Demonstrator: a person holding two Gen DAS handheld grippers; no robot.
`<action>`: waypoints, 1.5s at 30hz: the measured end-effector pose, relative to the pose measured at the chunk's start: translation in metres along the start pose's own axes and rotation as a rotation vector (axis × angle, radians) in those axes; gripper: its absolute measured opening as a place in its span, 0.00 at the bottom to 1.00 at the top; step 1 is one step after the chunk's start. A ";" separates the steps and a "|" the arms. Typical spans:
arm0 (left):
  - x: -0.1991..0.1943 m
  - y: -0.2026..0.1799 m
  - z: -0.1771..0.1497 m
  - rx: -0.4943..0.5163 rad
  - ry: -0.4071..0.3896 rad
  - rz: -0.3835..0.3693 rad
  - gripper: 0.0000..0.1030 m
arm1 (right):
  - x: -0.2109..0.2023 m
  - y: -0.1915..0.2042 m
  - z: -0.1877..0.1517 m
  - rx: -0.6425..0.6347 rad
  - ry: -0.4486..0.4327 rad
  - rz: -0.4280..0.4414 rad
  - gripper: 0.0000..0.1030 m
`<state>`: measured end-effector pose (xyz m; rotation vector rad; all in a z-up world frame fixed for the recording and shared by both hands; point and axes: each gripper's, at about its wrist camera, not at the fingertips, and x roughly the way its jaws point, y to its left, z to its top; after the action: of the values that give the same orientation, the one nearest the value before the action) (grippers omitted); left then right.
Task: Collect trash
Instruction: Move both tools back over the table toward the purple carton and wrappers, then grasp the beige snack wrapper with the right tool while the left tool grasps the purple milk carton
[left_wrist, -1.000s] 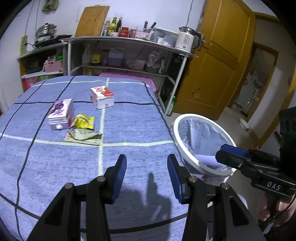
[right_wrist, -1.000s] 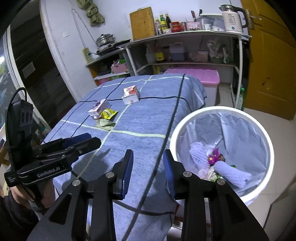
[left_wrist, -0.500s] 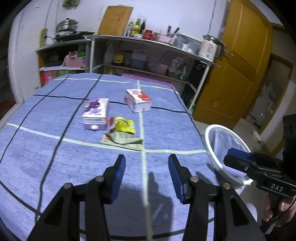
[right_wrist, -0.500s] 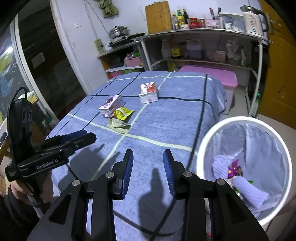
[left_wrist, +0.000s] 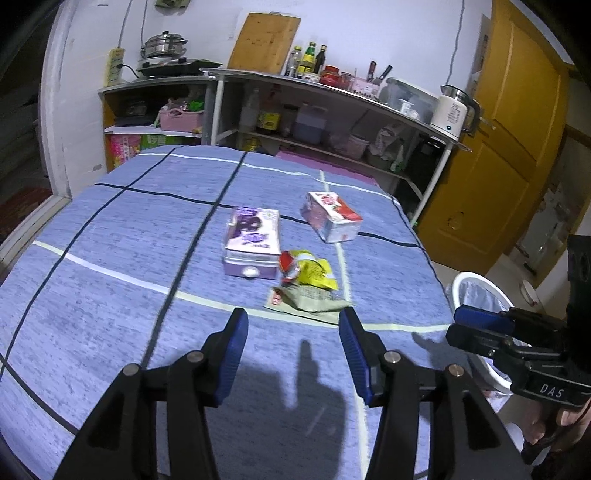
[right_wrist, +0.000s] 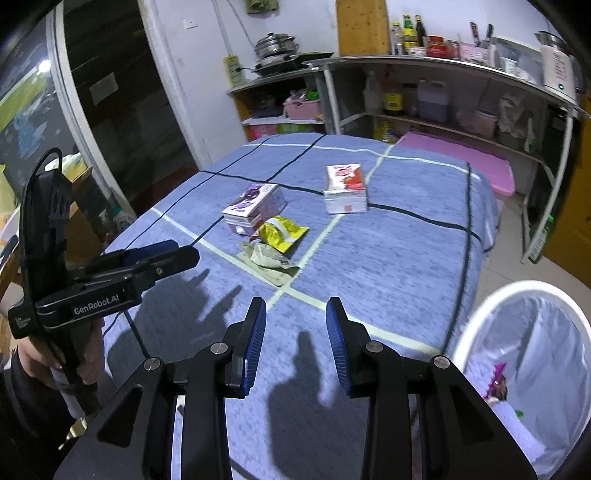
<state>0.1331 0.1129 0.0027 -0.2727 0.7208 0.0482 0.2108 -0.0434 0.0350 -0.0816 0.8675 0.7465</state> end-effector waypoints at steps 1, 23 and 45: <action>0.001 0.003 0.001 -0.004 0.000 0.004 0.52 | 0.004 0.001 0.002 -0.005 0.005 0.005 0.34; 0.020 0.051 0.021 -0.054 -0.001 0.018 0.56 | 0.102 0.024 0.035 -0.156 0.128 0.028 0.45; 0.068 0.029 0.042 -0.008 0.038 0.004 0.64 | 0.074 0.001 0.006 -0.060 0.126 0.038 0.15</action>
<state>0.2074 0.1487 -0.0184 -0.2808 0.7591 0.0500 0.2448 0.0014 -0.0133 -0.1673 0.9682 0.8094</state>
